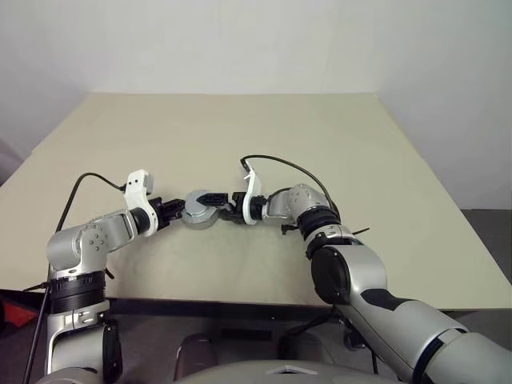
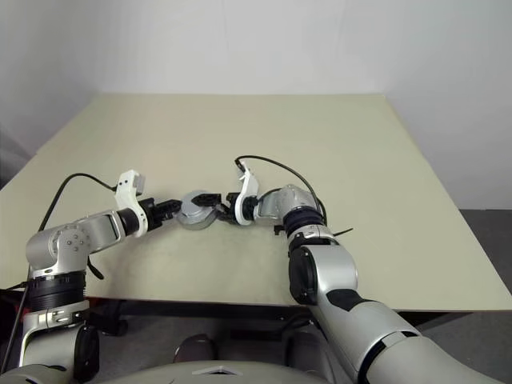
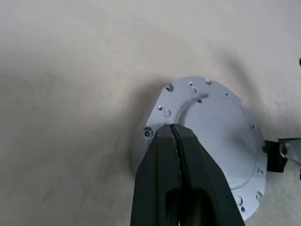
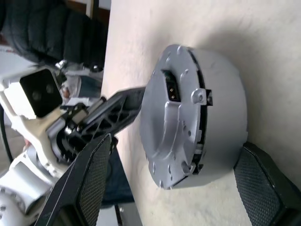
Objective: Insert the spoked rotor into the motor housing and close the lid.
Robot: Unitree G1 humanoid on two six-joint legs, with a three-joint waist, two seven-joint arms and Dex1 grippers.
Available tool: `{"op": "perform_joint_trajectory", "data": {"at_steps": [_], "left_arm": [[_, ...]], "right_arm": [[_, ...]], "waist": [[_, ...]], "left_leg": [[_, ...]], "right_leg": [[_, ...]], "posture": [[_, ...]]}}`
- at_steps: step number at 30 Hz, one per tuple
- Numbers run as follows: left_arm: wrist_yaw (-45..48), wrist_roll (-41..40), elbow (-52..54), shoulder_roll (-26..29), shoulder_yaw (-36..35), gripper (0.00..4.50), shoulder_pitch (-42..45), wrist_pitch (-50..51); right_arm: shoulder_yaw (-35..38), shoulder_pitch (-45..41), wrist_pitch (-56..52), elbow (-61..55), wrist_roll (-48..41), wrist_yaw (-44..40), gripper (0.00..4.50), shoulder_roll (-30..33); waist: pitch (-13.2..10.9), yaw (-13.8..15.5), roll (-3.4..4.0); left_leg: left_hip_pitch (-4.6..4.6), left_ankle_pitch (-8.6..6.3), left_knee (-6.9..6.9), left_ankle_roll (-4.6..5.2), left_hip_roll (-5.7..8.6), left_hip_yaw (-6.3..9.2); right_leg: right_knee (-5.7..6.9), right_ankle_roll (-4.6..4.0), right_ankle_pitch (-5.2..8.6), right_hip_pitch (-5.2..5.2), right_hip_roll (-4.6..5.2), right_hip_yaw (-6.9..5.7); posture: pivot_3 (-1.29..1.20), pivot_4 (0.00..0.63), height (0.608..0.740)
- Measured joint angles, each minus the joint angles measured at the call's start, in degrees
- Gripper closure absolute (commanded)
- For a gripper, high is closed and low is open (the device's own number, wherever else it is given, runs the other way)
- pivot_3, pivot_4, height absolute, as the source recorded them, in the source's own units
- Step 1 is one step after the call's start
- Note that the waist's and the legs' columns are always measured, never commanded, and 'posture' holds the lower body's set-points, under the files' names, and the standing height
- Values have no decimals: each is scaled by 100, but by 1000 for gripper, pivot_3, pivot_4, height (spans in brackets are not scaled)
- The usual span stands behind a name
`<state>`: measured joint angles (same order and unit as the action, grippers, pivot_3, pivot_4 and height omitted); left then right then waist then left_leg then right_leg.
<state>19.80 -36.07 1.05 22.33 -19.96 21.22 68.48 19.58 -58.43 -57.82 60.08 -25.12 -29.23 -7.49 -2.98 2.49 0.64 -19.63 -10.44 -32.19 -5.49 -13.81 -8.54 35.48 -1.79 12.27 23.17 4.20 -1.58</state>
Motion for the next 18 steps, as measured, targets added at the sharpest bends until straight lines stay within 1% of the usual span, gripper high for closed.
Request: {"op": "perform_joint_trajectory", "data": {"at_steps": [2, 6, 9, 18], "left_arm": [[-3, 3, 0, -18, 0, 4500, 0, -1], [-3, 2, 0, -40, 0, 4500, 0, -14], [-3, 4, -2, -47, 0, 4500, 0, -46], [-5, 15, -3, -53, -13, 4500, 2, -107]], "right_arm": [[-2, -40, 57, 17, -9, 96, 13, -6], [-11, -83, 133, 20, -15, 184, 13, -14], [-34, -100, 135, 20, -22, 183, 13, -17], [-193, -174, 56, 19, -29, 113, 13, -28]], "waist": [[-1, 13, 0], [-2, 32, 0], [-2, 37, 0], [-2, 17, 0]], "left_leg": [[2, 0, 0, 0, 0, 1], [8, 1, -2, -1, 1, 2], [-6, 1, -1, -1, 1, 3], [-26, 8, 0, -13, 0, 3]], "right_leg": [[0, 16, 9, 0, 1, -1], [0, 17, 9, 1, 2, -1], [-1, -13, -8, 1, 1, -2], [-7, -17, -10, 19, 0, -4]], "posture": [[0, 0, 740], [0, 0, 740], [0, 0, 740], [0, 0, 740]]}}
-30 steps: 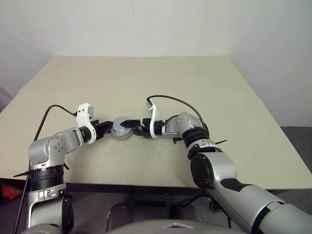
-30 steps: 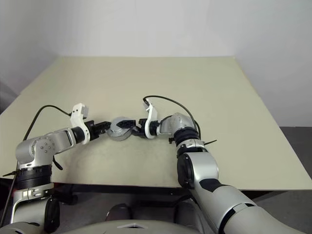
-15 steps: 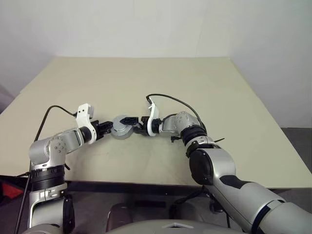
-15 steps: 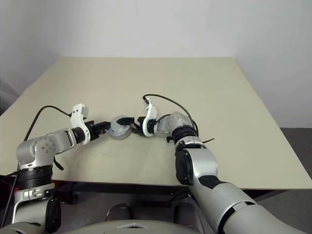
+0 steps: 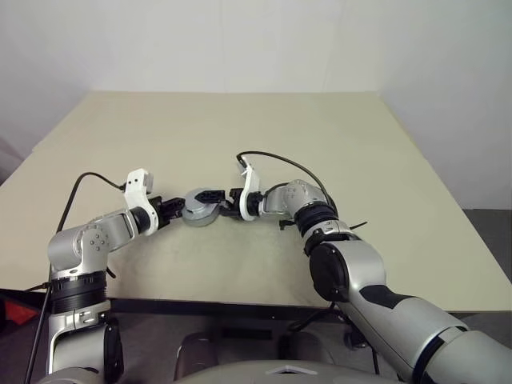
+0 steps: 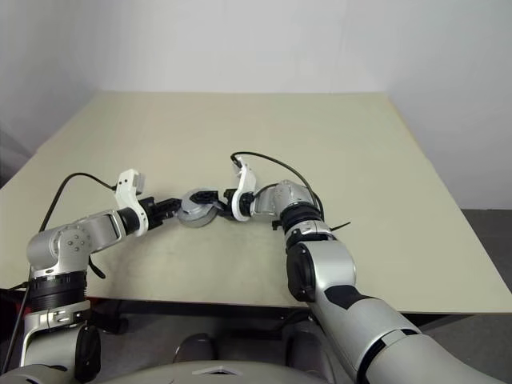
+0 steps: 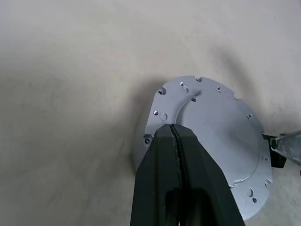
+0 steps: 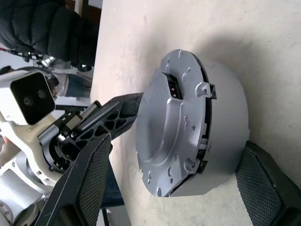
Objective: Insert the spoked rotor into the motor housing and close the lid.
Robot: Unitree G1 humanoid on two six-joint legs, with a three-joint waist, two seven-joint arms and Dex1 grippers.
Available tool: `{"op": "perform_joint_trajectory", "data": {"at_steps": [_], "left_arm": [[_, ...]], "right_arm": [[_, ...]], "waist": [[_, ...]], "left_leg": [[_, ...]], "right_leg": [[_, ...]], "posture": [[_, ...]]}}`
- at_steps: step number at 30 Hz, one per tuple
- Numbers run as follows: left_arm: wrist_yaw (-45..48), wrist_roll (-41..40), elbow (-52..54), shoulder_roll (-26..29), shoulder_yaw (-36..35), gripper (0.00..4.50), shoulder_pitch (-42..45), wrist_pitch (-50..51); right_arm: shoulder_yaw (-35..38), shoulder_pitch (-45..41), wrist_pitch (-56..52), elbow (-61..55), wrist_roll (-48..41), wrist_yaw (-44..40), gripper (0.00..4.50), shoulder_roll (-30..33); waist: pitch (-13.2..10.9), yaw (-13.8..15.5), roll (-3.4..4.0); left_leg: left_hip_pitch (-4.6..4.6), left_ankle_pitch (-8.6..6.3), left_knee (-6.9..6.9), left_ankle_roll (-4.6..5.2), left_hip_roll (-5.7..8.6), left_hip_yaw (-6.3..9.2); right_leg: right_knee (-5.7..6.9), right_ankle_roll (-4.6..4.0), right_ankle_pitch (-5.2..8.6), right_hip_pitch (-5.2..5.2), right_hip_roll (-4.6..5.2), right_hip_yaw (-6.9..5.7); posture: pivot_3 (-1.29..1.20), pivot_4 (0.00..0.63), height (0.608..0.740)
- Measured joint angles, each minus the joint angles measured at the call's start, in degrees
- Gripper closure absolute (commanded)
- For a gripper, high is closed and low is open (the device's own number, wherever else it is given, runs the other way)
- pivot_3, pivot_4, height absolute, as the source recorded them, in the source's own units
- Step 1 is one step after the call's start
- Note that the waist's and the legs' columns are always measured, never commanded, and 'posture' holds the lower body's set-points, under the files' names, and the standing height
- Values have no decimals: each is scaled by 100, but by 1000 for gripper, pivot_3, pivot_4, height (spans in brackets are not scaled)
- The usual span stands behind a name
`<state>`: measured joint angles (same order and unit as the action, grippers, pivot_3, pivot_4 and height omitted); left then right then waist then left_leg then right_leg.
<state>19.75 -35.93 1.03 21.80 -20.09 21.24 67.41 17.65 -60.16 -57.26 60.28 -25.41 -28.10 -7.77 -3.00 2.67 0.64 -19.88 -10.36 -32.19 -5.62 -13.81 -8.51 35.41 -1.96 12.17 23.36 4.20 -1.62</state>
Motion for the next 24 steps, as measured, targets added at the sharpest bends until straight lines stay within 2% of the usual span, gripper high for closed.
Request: {"op": "perform_joint_trajectory", "data": {"at_steps": [2, 5, 10, 11, 15, 24], "left_arm": [[-1, 5, -2, -7, -2, 4500, 2, -18], [-3, 18, -14, -7, -5, 4500, 1, -34], [-17, 80, -55, -2, -30, 4500, -1, -68], [-16, 81, -55, -5, -31, 4500, -1, -69], [-16, 89, -57, -19, -44, 4500, -8, -77], [-16, 118, -85, -29, -44, 4500, -7, -136]], "right_arm": [[-35, -20, -31, 0, -4, -39, 13, -5], [-31, -50, -22, 2, -9, -40, 632, -10], [2, -74, -35, 2, -145, -72, 2259, -14], [17, -81, -30, 2, -188, -89, 2476, -15], [11, -163, -23, 1, -208, -89, 2647, -27], [160, -183, 74, 157, -317, 14, 2653, -29]], "waist": [[-1, 21, 0], [-1, 39, 0], [-1, 77, 0], [-2, 107, 0], [-2, 160, -2], [-2, 162, -4]], "left_leg": [[1, 0, 0, 0, 0, 0], [-5, -1, -1, 2, 1, 0], [-14, -5, -1, 8, 0, 0], [-13, -5, -1, 9, 1, 0], [-15, -6, 0, 10, 1, 0], [-13, -5, -1, 9, 0, 1]], "right_leg": [[-6, 0, 0, 6, 1, -2], [-16, 1, 0, 7, 1, -3], [-28, 2, 0, 10, 1, -7], [-30, 2, 0, 10, 1, -6], [-32, 2, 0, 9, 2, -8], [-31, 2, 0, 9, 1, -9]], "posture": [[0, 0, 740], [0, 0, 740], [0, 0, 740], [0, 0, 740], [0, 0, 740], [0, 0, 740]]}}
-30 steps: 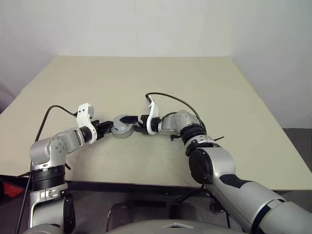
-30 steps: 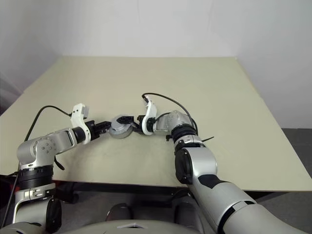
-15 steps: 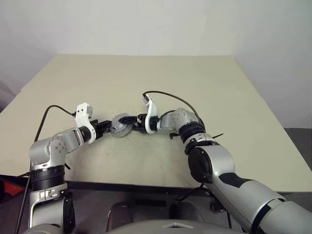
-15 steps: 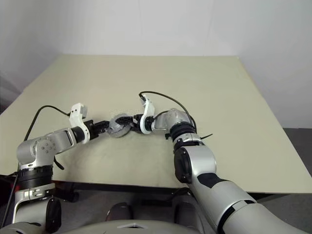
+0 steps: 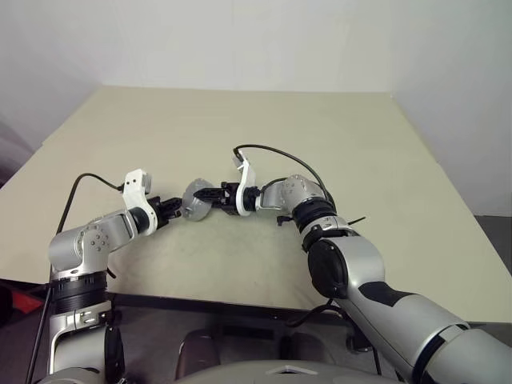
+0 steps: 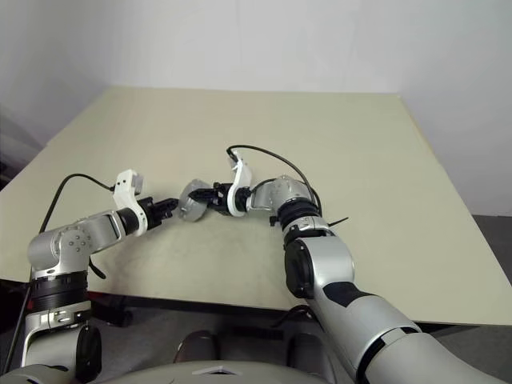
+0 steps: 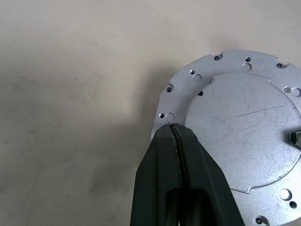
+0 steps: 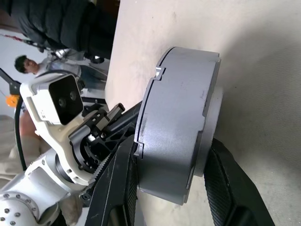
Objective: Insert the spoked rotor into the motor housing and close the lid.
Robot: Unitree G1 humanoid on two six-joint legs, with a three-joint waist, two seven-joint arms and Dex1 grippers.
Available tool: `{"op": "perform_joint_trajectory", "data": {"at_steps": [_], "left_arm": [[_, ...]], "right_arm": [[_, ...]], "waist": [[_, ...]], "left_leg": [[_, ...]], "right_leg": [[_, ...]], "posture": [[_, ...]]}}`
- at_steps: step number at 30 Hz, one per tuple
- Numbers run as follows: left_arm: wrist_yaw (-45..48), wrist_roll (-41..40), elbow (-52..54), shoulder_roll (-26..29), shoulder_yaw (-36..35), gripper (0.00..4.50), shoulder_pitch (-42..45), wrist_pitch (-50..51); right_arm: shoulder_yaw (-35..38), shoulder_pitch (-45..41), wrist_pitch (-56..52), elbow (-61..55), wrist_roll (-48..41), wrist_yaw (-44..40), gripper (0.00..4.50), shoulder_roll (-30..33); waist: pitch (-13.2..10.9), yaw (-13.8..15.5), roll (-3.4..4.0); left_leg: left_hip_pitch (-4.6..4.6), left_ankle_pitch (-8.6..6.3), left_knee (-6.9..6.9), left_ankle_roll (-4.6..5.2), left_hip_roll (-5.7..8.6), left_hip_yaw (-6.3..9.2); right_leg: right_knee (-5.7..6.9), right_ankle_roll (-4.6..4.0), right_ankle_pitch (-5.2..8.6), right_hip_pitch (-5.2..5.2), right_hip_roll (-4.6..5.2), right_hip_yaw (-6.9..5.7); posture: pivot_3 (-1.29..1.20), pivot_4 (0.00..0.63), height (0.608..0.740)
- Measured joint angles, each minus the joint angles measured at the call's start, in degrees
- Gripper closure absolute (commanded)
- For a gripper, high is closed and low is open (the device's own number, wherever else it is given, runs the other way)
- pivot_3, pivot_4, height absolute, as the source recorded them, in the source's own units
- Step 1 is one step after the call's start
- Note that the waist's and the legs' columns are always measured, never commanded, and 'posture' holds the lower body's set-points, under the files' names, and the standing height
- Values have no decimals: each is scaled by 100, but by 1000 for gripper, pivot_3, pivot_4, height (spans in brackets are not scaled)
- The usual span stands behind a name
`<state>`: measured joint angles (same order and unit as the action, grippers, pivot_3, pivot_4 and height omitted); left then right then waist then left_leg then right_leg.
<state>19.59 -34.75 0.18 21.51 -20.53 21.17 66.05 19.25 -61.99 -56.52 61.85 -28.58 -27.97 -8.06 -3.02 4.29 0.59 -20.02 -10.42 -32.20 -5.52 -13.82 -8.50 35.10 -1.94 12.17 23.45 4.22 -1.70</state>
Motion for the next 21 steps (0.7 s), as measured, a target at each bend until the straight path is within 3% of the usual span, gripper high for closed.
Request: {"op": "perform_joint_trajectory", "data": {"at_steps": [8, 21], "left_arm": [[16, -37, -22, -63, -113, 4500, -10, -122], [-141, -1368, 337, -480, -1479, 4500, -148, -189]], "right_arm": [[441, -114, 265, 392, -251, 334, 2653, -9], [1752, -676, 947, 842, -1260, 925, 2653, -57]], "waist": [[-5, 0, -6], [-14, -11, -24]], "left_leg": [[-5, 0, -1, 0, -1, 0], [-87, -1, -25, 4, -3, 2]], "right_leg": [[0, 0, 0, 3, 0, -2], [20, 1, -3, 79, -1, -4]], "posture": [[0, 0, 740], [0, 0, 740]]}}
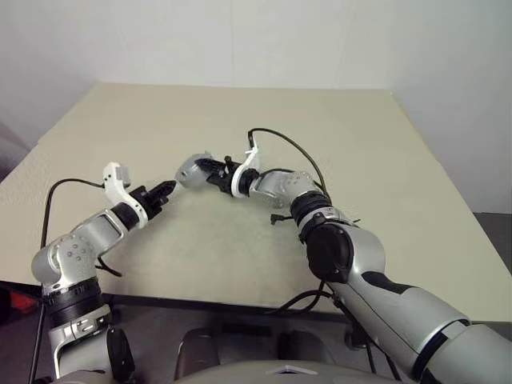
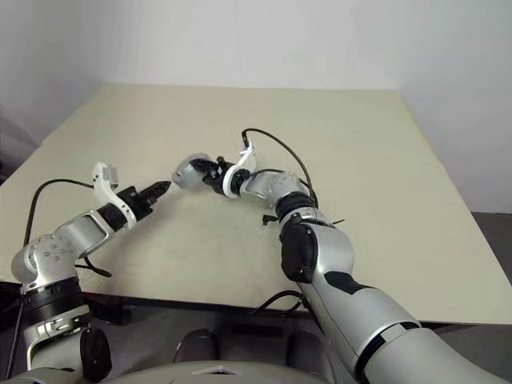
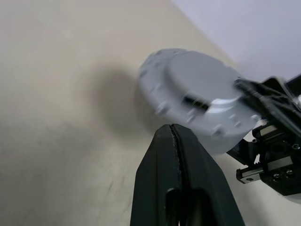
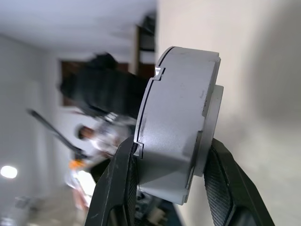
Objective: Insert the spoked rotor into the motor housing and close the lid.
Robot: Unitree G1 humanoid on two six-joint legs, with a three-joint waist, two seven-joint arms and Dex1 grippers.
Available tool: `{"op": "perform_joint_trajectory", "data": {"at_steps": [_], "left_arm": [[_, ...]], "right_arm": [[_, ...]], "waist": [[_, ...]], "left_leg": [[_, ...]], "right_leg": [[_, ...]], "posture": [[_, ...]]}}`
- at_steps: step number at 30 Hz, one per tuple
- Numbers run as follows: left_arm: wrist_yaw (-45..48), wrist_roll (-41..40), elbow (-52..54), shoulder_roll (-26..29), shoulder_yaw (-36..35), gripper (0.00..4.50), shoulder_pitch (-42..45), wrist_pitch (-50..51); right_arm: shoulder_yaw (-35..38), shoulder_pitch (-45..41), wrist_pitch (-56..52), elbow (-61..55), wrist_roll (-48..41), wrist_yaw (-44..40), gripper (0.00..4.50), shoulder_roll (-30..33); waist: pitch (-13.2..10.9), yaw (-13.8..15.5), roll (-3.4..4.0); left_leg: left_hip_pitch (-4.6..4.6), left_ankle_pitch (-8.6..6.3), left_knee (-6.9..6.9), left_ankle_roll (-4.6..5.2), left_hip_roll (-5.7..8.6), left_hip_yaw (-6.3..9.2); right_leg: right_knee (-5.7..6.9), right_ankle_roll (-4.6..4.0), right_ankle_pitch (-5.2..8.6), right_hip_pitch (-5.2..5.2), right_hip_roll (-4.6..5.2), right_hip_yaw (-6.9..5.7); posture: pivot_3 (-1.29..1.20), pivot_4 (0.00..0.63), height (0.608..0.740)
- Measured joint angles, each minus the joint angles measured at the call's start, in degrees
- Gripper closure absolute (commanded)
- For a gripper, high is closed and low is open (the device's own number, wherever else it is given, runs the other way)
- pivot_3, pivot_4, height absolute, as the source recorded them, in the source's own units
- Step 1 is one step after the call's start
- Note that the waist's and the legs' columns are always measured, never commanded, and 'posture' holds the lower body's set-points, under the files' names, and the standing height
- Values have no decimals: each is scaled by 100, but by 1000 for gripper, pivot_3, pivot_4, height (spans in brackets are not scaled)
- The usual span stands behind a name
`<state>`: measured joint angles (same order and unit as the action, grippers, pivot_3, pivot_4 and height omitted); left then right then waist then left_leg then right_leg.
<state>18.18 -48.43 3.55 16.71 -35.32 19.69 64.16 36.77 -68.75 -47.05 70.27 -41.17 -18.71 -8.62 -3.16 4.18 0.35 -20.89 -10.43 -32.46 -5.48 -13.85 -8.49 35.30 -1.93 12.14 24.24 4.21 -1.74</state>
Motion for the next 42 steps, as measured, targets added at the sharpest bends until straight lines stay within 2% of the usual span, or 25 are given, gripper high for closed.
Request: {"op": "perform_joint_trajectory", "data": {"at_steps": [8, 9, 12, 20, 23, 28, 33, 42], "left_arm": [[-568, -841, -106, -67, -818, 4500, -203, -6], [-653, -938, -120, -86, -904, 4320, -217, -33], [-876, -1153, -144, -146, -1066, 3630, -226, -180], [-1079, -1847, -189, -248, -1072, 997, -323, -342], [-1221, -2493, -371, -350, -1043, 21, -326, -204], [-1598, -3797, -761, -361, -935, 21, -336, 73], [-1760, -4748, -813, -300, -641, 21, -338, 53], [-1883, -5398, -899, -85, -44, 21, -411, -322]], "right_arm": [[171, -304, -314, 0, -344, 10, 2653, 56], [185, -304, -400, -1, -367, 4, 2653, 76], [186, -302, -618, -20, -399, -22, 2653, 150], [159, -227, -909, -137, -398, -50, 2653, 316], [60, -219, -1285, -273, -398, -253, 2653, 426], [-234, -122, -1817, -611, -375, -663, 2653, 562], [-554, 78, -2267, -841, -352, -889, 2653, 577], [-665, 247, -2430, -1060, -311, -956, 2653, 565]], "waist": [[-4, 1, -12], [-7, 8, -17], [-10, 44, -30], [-12, 144, -37], [-12, 155, -38], [-11, 172, -40], [-10, 172, -42], [-9, 189, -45]], "left_leg": [[-6, -1, -19, 1, -3, 5], [-8, -1, -25, 1, -4, 6], [-11, -1, -35, 1, -4, 8], [-12, -1, -52, 1, -8, 8], [-15, -1, -55, 1, -7, 8], [-15, -1, -56, 1, -9, 9], [-13, -1, -56, 0, -9, 9], [-13, 0, -59, -1, -9, 9]], "right_leg": [[16, 0, 0, 2, -1, -1], [20, 1, 0, 2, -1, -1], [26, 2, -1, 2, 0, -1], [42, 4, -2, 2, 0, -1], [42, 6, -4, 2, 0, 0], [43, 6, -4, 2, -2, 0], [44, 7, -5, 2, -2, 1], [45, 9, -7, 0, -1, 0]], "posture": [[0, 0, 740], [0, 0, 740], [0, 0, 740], [0, 0, 740], [0, 0, 740], [0, 0, 740], [0, 0, 740], [0, 0, 740]]}}
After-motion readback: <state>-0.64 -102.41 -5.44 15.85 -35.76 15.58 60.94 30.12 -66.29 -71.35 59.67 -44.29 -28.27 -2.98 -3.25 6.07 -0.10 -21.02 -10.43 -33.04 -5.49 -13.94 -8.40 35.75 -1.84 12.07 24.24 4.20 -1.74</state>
